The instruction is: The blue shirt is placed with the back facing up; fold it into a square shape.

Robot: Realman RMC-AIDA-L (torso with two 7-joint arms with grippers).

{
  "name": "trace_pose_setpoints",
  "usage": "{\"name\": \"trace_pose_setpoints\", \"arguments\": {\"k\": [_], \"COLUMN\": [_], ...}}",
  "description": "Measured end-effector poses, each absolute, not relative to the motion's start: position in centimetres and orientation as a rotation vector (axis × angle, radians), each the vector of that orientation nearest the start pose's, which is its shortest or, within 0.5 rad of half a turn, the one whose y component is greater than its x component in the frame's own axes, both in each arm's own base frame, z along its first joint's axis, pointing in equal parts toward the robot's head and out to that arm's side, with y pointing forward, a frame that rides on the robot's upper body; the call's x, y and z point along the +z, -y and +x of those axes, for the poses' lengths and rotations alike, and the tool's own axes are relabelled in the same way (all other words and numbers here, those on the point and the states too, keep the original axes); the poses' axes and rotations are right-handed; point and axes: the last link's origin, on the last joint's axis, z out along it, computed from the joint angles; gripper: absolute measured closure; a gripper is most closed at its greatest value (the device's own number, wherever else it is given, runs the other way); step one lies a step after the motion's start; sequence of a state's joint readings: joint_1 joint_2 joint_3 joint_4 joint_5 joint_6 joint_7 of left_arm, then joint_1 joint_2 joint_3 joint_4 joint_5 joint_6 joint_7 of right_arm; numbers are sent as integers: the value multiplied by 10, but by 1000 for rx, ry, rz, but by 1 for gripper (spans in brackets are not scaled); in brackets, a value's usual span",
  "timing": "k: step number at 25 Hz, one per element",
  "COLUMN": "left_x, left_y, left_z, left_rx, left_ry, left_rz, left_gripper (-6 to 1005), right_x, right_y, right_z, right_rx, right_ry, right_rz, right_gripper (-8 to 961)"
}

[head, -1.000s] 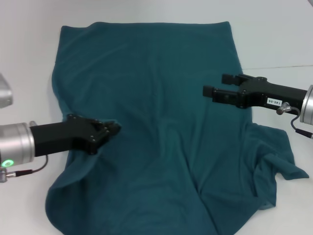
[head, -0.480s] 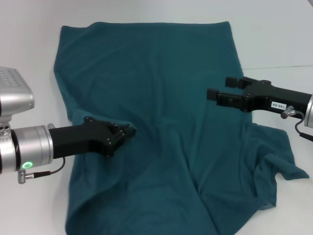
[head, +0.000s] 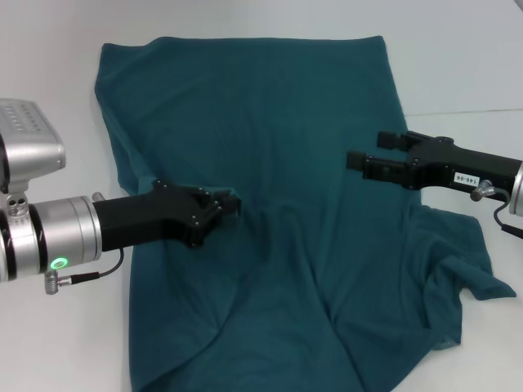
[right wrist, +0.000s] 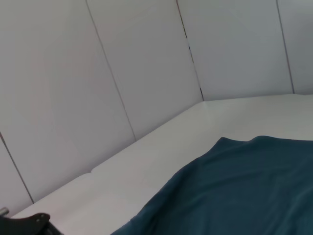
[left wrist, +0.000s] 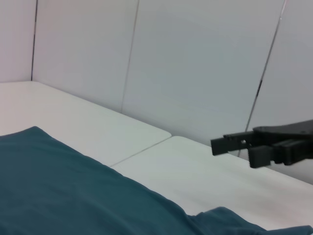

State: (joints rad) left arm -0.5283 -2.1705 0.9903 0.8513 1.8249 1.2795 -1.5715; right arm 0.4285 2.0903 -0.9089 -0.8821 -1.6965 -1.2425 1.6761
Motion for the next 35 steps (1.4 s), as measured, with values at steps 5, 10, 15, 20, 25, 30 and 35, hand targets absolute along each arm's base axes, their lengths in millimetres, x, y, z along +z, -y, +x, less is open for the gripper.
{"name": "trace_pose_setpoints", "arguments": {"k": [5,10,15,20,25,30,35], "left_x": [-29,-30,-30,-34,-35,-35,-36], "left_y": [-367,-363,-358,-355,-353,-350,-347], "left_z": [-211,-226,-235,-239,-242,-245,-250], "left_rx": [-677,-651,-639,-638,-640,-638,-634], "left_ry": [660,710,732,757,773,785,799], "left_rz": [-2600,-2570,-2556,-2557,-2554,-2549,-2544], "left_gripper": [964,961,953,951,952,953,952], "right_x": [34,34,34,33,33,33,35], "right_y": [-365,-364,-364,-363,-361,-359,-360], "right_z": [252,254,253,250,251,251,246], "right_rx": [790,791,792,799,799,803,808], "right_ry": [-832,-838,-836,-823,-822,-820,-800], "right_rz": [-2354,-2353,-2357,-2375,-2375,-2383,-2396], "right_gripper": [36,36,36,37,37,37,36]}}
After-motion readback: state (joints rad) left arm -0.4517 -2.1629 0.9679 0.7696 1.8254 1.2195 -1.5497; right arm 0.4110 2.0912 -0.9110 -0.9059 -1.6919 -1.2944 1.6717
